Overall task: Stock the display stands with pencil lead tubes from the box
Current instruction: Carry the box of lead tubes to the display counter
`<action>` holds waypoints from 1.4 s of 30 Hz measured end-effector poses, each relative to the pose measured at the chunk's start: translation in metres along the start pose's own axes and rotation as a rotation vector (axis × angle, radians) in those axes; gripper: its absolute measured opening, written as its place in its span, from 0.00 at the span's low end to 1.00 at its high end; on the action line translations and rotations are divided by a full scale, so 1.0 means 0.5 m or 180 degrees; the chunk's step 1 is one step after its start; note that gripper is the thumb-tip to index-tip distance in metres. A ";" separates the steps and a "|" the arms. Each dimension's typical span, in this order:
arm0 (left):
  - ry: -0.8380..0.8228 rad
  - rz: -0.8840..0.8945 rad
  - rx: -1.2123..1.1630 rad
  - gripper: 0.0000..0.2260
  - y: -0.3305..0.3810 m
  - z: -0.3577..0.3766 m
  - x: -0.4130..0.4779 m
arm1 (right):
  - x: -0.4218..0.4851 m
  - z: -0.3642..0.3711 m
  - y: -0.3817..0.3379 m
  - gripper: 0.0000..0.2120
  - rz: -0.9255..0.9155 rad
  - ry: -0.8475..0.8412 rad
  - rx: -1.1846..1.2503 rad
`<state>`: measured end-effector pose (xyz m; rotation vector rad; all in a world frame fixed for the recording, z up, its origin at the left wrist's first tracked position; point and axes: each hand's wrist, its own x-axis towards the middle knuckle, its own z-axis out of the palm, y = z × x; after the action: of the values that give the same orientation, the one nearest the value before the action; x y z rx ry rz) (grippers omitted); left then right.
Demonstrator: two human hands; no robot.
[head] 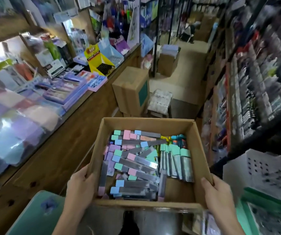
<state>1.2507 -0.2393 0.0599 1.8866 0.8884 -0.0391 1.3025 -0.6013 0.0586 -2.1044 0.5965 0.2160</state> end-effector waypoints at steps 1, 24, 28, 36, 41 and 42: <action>-0.0017 0.0001 0.0015 0.07 0.021 0.011 0.036 | 0.030 0.010 -0.017 0.07 0.0021 0.0021 0.0024; -0.0425 0.0069 0.0052 0.07 0.574 0.317 0.724 | 0.799 0.098 -0.437 0.11 0.0309 0.0422 0.0170; -0.0039 -0.0025 0.0054 0.10 0.674 0.389 0.773 | 0.964 0.078 -0.515 0.10 0.0157 0.0205 0.0058; 0.0228 -0.0213 -0.0158 0.12 0.803 0.480 0.897 | 1.224 0.094 -0.671 0.09 -0.0093 0.0061 -0.0236; 0.0390 -0.0400 -0.0243 0.18 0.849 0.520 1.009 | 1.355 0.145 -0.780 0.13 -0.0174 -0.0039 -0.0482; 0.0405 -0.0475 -0.0255 0.17 0.856 0.525 1.030 | 1.375 0.154 -0.804 0.13 -0.0194 -0.0070 -0.0503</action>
<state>1.9699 -0.2563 0.0586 1.7608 1.1008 0.0258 2.1023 -0.5781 0.0553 -2.2661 0.5158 0.2587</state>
